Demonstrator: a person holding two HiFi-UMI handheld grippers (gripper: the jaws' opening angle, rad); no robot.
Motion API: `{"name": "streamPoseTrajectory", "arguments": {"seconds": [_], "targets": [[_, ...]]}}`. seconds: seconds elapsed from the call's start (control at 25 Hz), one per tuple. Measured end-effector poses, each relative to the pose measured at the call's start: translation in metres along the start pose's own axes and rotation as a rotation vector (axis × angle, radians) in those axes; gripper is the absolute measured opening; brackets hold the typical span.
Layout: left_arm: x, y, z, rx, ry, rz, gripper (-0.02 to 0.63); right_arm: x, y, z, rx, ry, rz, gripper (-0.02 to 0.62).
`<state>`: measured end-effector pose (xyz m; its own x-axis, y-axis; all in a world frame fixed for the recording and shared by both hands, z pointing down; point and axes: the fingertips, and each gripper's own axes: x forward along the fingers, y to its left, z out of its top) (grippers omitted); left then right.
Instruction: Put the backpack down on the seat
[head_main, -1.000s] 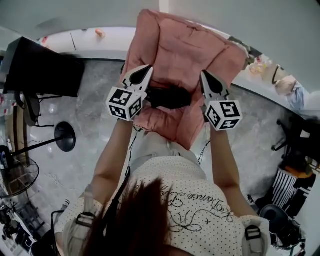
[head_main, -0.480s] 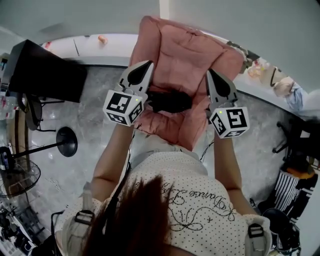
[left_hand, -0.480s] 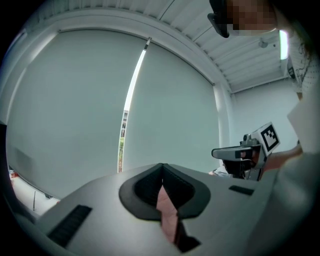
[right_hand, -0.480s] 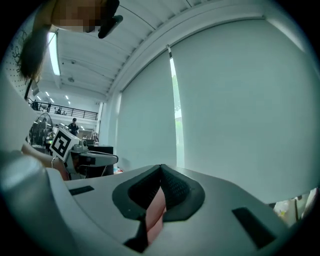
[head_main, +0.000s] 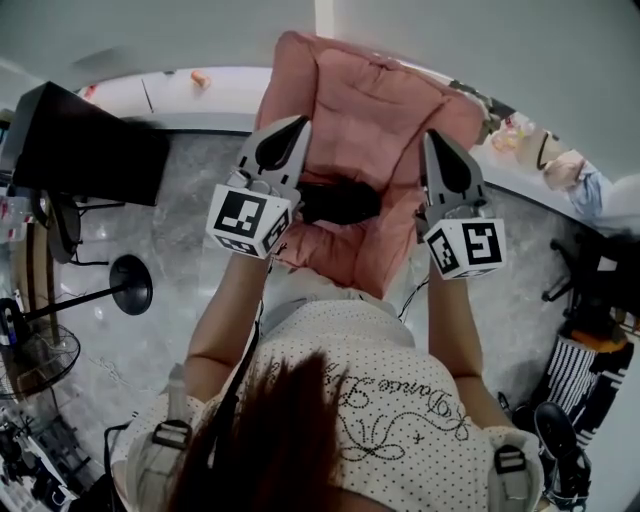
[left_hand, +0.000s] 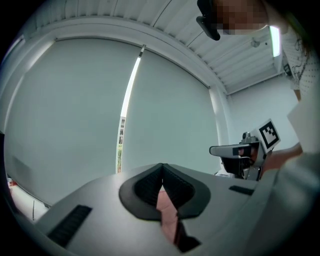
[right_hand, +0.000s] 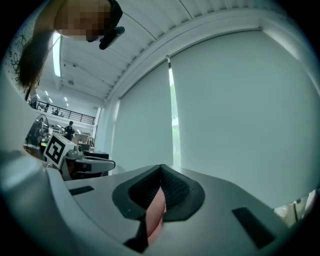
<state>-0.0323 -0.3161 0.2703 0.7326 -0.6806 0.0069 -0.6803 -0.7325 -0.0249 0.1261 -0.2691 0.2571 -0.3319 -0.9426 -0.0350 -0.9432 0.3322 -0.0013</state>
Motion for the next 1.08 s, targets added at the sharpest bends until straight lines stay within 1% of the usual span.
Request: {"name": "streamPoseTrajectory", "arguments": {"seconds": [0.2, 1.08], "targets": [[0.005, 0.002, 0.007, 0.010, -0.013, -0.005, 0.003, 0.005, 0.005, 0.000, 0.001, 0.010, -0.001, 0.011], [0.007, 0.006, -0.004, 0.002, 0.010, 0.004, 0.003, 0.009, 0.001, -0.006, 0.008, 0.022, -0.008, 0.011]]}}
